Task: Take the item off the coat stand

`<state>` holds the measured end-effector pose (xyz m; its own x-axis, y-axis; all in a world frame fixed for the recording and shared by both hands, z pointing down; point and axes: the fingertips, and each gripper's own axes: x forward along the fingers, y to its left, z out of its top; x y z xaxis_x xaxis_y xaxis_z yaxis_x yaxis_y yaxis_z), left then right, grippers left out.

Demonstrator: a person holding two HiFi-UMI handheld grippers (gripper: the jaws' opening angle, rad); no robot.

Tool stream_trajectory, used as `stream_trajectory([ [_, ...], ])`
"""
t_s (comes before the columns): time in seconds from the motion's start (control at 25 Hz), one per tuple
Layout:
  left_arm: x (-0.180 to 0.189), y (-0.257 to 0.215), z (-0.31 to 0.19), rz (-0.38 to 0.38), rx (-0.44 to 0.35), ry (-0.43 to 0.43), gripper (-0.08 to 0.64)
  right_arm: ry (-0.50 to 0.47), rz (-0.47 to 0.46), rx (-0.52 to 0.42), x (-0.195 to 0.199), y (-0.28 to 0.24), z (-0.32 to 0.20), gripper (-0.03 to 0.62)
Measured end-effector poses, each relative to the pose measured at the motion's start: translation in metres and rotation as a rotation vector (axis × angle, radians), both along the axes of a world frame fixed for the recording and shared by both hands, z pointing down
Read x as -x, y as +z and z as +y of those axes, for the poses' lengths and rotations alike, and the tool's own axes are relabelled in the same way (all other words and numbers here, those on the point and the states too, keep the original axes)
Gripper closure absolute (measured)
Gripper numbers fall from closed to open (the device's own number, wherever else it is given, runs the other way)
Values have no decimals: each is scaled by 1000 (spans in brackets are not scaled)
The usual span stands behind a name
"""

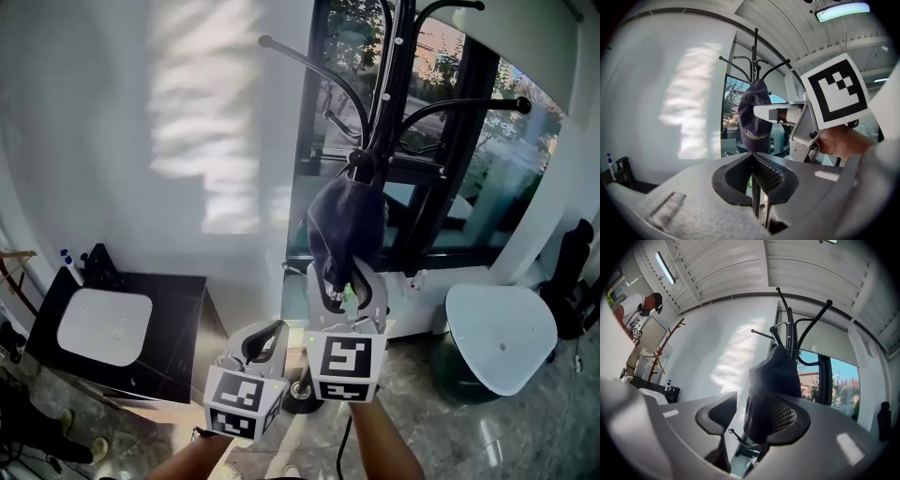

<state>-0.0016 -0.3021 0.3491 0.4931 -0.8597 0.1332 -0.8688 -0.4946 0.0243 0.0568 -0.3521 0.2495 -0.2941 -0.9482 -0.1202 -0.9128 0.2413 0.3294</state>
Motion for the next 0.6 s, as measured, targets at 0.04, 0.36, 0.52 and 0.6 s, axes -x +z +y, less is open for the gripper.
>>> stream_trajectory([
  [0.04,2,0,-1,1,0,6,563,18,-4,-5,-1,-2,-2,403],
  [0.36,10,-6,-3,0,-18,61,563,123,-15,1,-7,-7,-23,424],
  [0.52,20,-10,-5,-9,-37,58,563,163,2,7,-15,-7,-27,520],
  [0.6,22,-10,-4,-13,-42,60,563,175,17,0,-17,-9,-26,558],
])
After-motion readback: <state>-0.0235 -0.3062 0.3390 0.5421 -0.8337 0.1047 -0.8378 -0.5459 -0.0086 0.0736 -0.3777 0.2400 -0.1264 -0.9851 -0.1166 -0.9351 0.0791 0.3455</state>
